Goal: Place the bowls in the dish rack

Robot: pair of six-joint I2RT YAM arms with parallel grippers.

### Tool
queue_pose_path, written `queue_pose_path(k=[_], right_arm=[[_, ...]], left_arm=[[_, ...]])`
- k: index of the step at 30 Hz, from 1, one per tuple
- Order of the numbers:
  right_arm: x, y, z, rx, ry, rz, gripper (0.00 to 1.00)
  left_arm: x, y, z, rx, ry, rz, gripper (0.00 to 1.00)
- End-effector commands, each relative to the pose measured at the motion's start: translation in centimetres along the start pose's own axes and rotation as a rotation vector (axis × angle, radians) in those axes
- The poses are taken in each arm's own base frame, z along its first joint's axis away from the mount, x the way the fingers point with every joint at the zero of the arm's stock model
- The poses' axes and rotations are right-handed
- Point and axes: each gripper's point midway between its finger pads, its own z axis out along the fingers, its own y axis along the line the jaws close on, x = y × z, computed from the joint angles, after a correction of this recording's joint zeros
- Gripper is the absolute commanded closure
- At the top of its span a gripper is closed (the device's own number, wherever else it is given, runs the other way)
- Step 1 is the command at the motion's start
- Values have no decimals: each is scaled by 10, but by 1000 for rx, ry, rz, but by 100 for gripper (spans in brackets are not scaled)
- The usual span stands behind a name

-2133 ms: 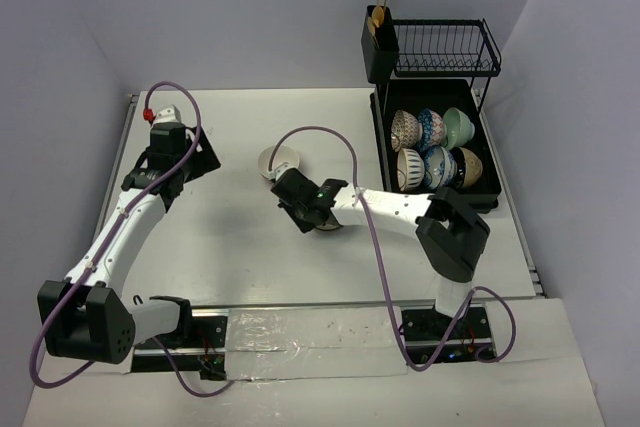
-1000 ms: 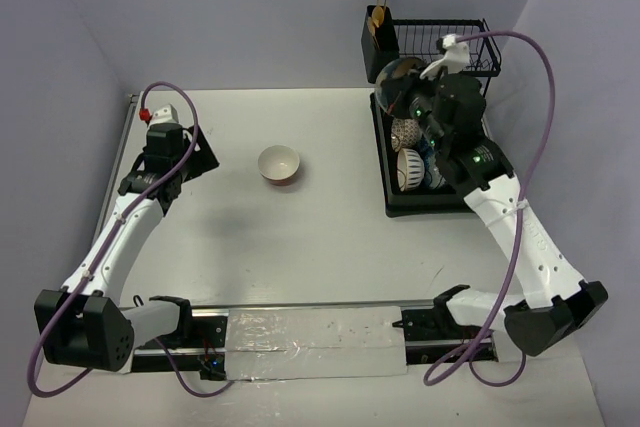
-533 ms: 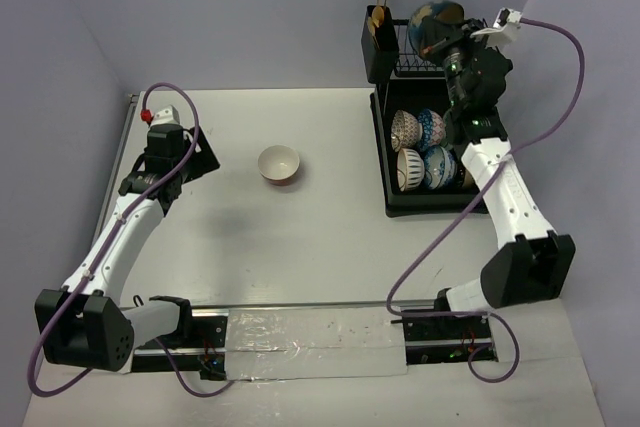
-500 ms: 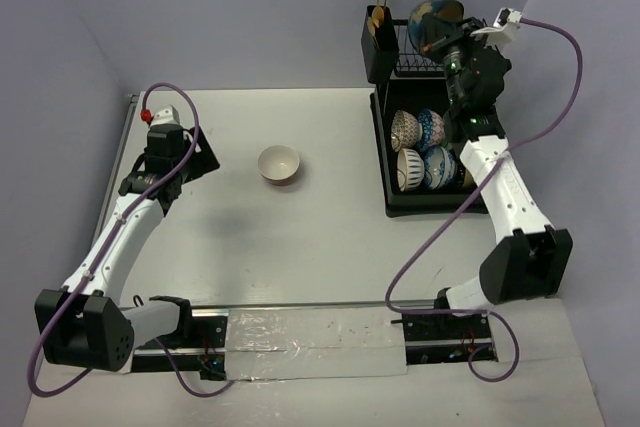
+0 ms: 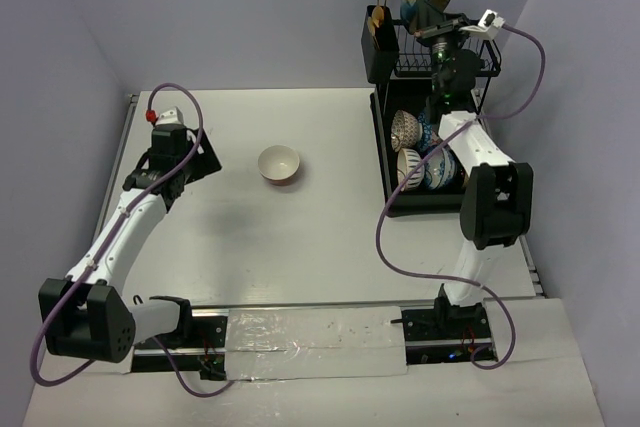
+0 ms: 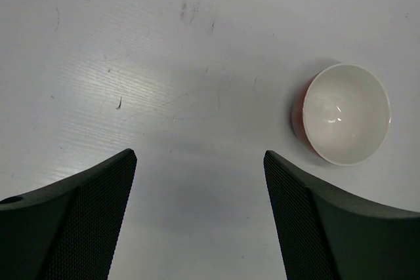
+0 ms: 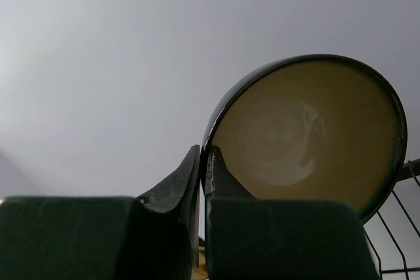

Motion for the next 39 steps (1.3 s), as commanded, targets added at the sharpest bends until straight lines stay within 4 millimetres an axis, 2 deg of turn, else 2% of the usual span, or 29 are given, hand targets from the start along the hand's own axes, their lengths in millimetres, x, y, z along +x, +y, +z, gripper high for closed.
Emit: queue_pose_path(k=[1,8,22,27,32,39], right_arm=[[-71,74,7,-260,-242,68,100],[-40,29,-3,-198,-231,112,100],[9,-26,-34,-99,-156,175,100],[22,-41,-48,-69,-140,206,100],[27,-45,-64,-43,-147,217,100],[34,-52,-89,-15,-129,235,82]], left_arm=[[-6,-4,3,22,-16,13,16],[-3,-5,5,26,-3,14,16],[-3,-7,4,40,-6,11,16],[-4,-8,3,42,-8,8,16],[-4,-9,2,52,-7,8,16],[-4,-11,1,61,-8,4,16]])
